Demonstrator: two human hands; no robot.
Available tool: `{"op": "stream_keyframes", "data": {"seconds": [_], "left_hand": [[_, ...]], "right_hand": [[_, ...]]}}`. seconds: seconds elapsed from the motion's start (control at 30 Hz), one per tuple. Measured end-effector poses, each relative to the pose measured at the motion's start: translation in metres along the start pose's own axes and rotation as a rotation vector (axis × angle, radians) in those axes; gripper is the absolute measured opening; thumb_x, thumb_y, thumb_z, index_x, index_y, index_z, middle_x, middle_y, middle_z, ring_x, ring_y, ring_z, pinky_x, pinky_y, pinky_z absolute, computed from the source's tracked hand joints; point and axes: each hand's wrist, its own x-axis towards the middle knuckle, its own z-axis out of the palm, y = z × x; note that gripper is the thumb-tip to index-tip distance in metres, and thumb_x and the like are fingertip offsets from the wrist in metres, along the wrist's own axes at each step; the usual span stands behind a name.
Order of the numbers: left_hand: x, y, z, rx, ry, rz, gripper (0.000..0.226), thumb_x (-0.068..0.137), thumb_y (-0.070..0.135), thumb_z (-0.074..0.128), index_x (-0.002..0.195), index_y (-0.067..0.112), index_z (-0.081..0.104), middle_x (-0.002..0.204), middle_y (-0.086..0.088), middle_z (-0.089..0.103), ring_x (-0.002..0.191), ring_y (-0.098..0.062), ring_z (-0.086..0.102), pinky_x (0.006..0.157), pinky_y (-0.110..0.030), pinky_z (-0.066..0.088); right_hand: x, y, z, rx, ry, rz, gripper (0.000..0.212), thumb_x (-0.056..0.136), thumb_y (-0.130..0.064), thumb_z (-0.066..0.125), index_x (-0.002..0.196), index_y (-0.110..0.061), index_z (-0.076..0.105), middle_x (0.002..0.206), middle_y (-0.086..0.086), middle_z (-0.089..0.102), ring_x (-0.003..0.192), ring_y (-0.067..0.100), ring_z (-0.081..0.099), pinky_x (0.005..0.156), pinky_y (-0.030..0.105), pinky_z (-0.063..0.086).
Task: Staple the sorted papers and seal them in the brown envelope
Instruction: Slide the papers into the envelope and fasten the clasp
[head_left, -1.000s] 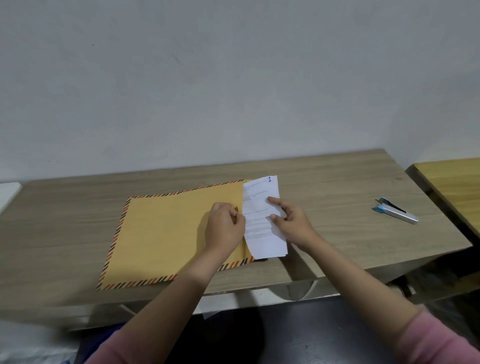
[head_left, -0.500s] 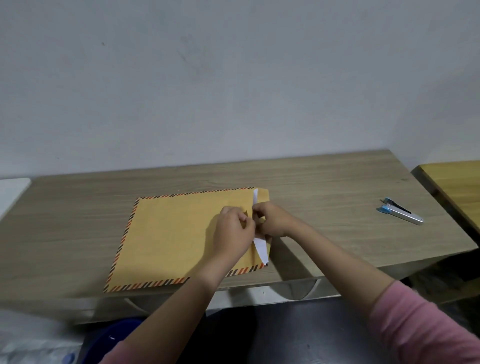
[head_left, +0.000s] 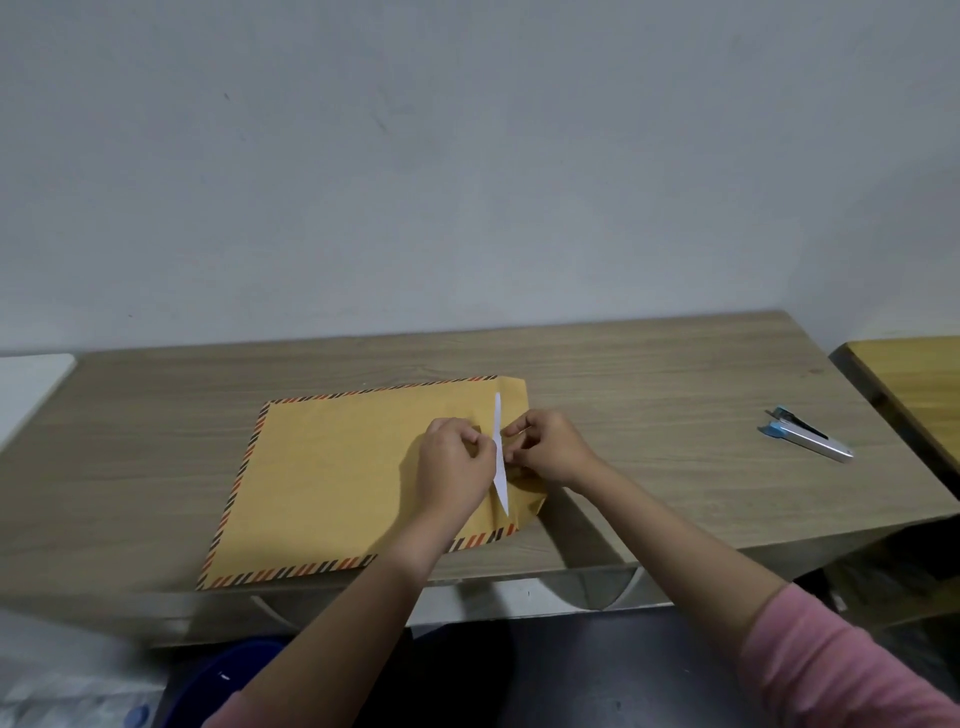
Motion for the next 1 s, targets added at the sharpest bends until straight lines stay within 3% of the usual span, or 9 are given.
{"op": "stream_keyframes", "data": {"seconds": [0.17,0.27,0.4,0.5,0.63,0.8,0.9,1.0], "left_hand": [[0.005,-0.008,0.001,0.063,-0.04,-0.005,0.01,0.084,0.019,0.06,0.077,0.014,0.063,0.109,0.001,0.061,0.086,-0.008,0.051,0.072,-0.021,0.036],[0.007,-0.014,0.003,0.124,-0.074,0.015,0.012,0.084,0.024,0.059,0.075,0.017,0.062,0.109,0.003,0.06,0.085,-0.01,0.053,0.07,-0.023,0.04],[0.01,-0.016,0.005,0.145,-0.072,0.056,0.014,0.083,0.02,0.059,0.071,0.013,0.059,0.103,0.001,0.059,0.089,-0.016,0.057,0.07,-0.025,0.041],[0.013,-0.016,0.005,0.121,-0.027,0.07,0.011,0.081,0.018,0.06,0.072,0.013,0.06,0.102,0.001,0.059,0.091,-0.014,0.055,0.072,-0.025,0.041],[0.017,-0.02,0.003,0.128,-0.025,0.084,0.009,0.08,0.023,0.06,0.071,0.02,0.06,0.103,0.004,0.06,0.093,-0.014,0.057,0.077,-0.029,0.048],[0.022,-0.03,0.001,0.126,-0.041,0.065,0.009,0.08,0.021,0.06,0.071,0.02,0.059,0.101,0.004,0.059,0.094,-0.014,0.056,0.078,-0.028,0.046],[0.023,-0.037,0.0,0.12,-0.051,0.065,0.009,0.081,0.02,0.061,0.072,0.02,0.059,0.1,0.004,0.058,0.093,-0.014,0.056,0.078,-0.026,0.044],[0.025,-0.04,0.002,0.126,-0.064,0.077,0.008,0.081,0.02,0.062,0.073,0.02,0.06,0.098,0.004,0.057,0.093,-0.013,0.055,0.077,-0.026,0.043]], "right_hand": [[-0.006,0.013,-0.01,-0.244,-0.017,-0.079,0.036,0.076,0.006,0.061,0.106,-0.013,0.058,0.098,0.005,0.067,0.094,0.019,0.063,0.083,0.031,0.053],[-0.01,0.025,-0.014,-0.407,-0.01,-0.148,0.039,0.073,-0.003,0.069,0.109,-0.015,0.061,0.107,0.004,0.065,0.098,0.018,0.061,0.081,0.025,0.05],[-0.008,0.031,-0.01,-0.57,-0.037,-0.284,0.031,0.077,-0.017,0.07,0.108,-0.014,0.066,0.107,0.006,0.063,0.097,0.021,0.057,0.083,0.031,0.048],[-0.007,0.033,-0.005,-0.702,-0.027,-0.38,0.018,0.082,-0.016,0.061,0.097,-0.012,0.07,0.1,0.009,0.062,0.095,0.027,0.055,0.081,0.035,0.047],[-0.004,0.04,0.0,-0.852,0.016,-0.456,0.015,0.08,-0.01,0.055,0.093,-0.004,0.061,0.098,0.013,0.057,0.091,0.03,0.052,0.071,0.032,0.037],[0.0,0.046,-0.003,-0.826,0.032,-0.463,0.017,0.08,-0.016,0.057,0.095,-0.006,0.057,0.098,0.011,0.055,0.088,0.026,0.051,0.075,0.035,0.044],[0.002,0.043,-0.005,-0.665,0.037,-0.417,0.009,0.084,-0.018,0.055,0.089,-0.012,0.058,0.093,0.006,0.056,0.086,0.021,0.051,0.078,0.034,0.045],[0.004,0.037,-0.002,-0.57,-0.02,-0.362,0.025,0.082,-0.037,0.063,0.103,-0.024,0.063,0.098,0.0,0.059,0.092,0.015,0.053,0.081,0.03,0.044]]}}
